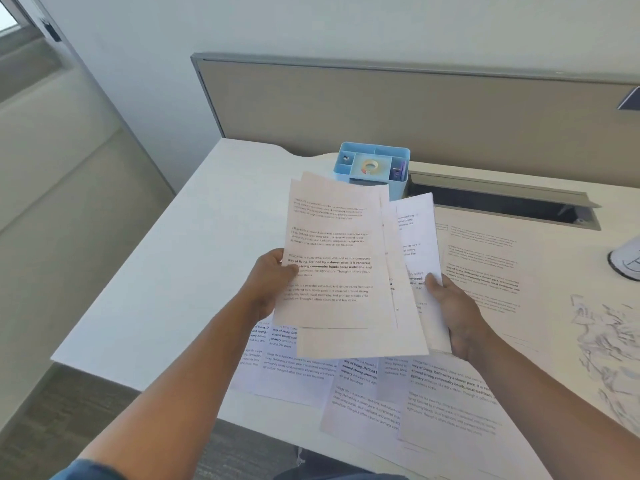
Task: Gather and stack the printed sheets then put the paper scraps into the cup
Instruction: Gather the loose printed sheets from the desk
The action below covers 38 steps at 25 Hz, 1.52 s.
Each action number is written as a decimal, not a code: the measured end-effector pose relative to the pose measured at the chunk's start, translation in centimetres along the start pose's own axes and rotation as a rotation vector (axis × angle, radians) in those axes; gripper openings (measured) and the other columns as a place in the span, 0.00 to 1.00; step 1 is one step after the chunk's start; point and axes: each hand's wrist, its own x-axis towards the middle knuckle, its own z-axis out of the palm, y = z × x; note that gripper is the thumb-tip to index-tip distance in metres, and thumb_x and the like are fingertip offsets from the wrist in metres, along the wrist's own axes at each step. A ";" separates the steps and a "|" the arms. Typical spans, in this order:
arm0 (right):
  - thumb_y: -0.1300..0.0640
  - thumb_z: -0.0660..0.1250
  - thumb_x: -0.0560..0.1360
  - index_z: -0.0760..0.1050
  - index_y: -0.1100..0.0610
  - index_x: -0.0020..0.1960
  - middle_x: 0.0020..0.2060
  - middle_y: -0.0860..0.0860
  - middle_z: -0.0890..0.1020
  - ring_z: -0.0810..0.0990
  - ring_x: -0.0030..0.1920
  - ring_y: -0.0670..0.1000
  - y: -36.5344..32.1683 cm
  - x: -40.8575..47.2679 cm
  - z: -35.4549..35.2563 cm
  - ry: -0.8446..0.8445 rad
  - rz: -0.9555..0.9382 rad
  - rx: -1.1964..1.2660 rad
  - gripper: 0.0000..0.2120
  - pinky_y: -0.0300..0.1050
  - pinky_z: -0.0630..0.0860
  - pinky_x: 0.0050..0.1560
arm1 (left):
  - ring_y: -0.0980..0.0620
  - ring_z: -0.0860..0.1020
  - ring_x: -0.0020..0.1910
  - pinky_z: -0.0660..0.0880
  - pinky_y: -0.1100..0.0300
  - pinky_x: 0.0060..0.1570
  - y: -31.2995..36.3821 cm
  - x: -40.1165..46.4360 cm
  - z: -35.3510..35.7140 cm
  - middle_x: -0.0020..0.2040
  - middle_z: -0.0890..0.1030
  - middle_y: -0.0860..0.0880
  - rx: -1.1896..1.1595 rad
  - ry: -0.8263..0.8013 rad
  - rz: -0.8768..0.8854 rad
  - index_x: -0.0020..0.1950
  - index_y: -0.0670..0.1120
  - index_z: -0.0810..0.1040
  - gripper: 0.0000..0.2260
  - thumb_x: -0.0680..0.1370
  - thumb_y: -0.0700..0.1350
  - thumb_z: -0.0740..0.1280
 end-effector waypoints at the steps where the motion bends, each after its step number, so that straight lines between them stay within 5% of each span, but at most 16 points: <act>1: 0.49 0.60 0.85 0.79 0.48 0.57 0.45 0.43 0.88 0.87 0.45 0.46 0.0 -0.2 0.0 -0.022 -0.020 -0.013 0.09 0.45 0.82 0.43 | 0.40 0.86 0.53 0.81 0.37 0.57 -0.3 -0.1 0.3 0.54 0.87 0.42 -0.008 -0.011 -0.014 0.60 0.42 0.80 0.11 0.83 0.32 0.63; 3: 0.45 0.61 0.83 0.79 0.47 0.58 0.47 0.38 0.87 0.86 0.48 0.41 0.2 -0.6 0.3 -0.063 -0.057 -0.068 0.11 0.42 0.80 0.48 | 0.40 0.86 0.53 0.81 0.38 0.57 -0.8 -0.3 0.7 0.54 0.87 0.42 -0.011 -0.033 -0.025 0.61 0.41 0.80 0.11 0.82 0.31 0.62; 6: 0.53 0.69 0.80 0.80 0.53 0.63 0.55 0.52 0.87 0.85 0.58 0.57 0.9 -0.5 0.1 -0.087 -0.072 -0.051 0.12 0.58 0.80 0.60 | 0.39 0.85 0.54 0.81 0.38 0.57 -1.2 -0.4 1.0 0.54 0.87 0.42 -0.020 -0.067 -0.026 0.61 0.41 0.80 0.10 0.83 0.33 0.63; 9: 0.62 0.71 0.78 0.79 0.56 0.64 0.56 0.57 0.86 0.85 0.56 0.62 1.3 -0.5 -0.3 -0.072 -0.069 -0.061 0.15 0.62 0.82 0.57 | 0.40 0.86 0.54 0.81 0.37 0.57 -1.3 -0.4 1.2 0.54 0.87 0.42 -0.040 -0.065 -0.020 0.60 0.41 0.80 0.08 0.85 0.37 0.62; 15: 0.63 0.70 0.78 0.79 0.55 0.64 0.56 0.58 0.86 0.85 0.55 0.63 1.6 -0.3 -1.7 -0.045 -0.071 -0.034 0.14 0.64 0.81 0.56 | 0.42 0.87 0.50 0.82 0.39 0.55 0.4 -0.2 -0.3 0.50 0.88 0.44 -0.011 0.049 0.066 0.56 0.44 0.82 0.09 0.85 0.38 0.62; 19: 0.64 0.69 0.79 0.80 0.54 0.61 0.53 0.55 0.87 0.87 0.49 0.58 1.4 -0.3 -2.5 0.026 -0.105 -0.012 0.12 0.57 0.84 0.49 | 0.39 0.86 0.50 0.83 0.42 0.53 2.7 0.2 -2.3 0.51 0.87 0.42 -0.033 0.106 0.150 0.56 0.44 0.82 0.08 0.85 0.38 0.62; 30: 0.64 0.69 0.79 0.79 0.55 0.61 0.53 0.56 0.87 0.87 0.50 0.60 1.3 0.7 -3.1 0.105 -0.129 0.023 0.12 0.57 0.84 0.48 | 0.44 0.87 0.47 0.84 0.49 0.41 3.7 -0.4 -2.7 0.53 0.87 0.42 -0.338 0.005 0.080 0.59 0.40 0.80 0.09 0.85 0.36 0.61; 38: 0.63 0.68 0.81 0.80 0.53 0.59 0.51 0.54 0.88 0.87 0.51 0.58 1.1 0.6 -2.3 0.104 -0.146 -0.026 0.10 0.56 0.83 0.50 | 0.43 0.86 0.51 0.84 0.48 0.47 2.8 -0.7 -1.1 0.57 0.86 0.40 -0.395 -0.135 0.027 0.62 0.39 0.79 0.10 0.84 0.35 0.61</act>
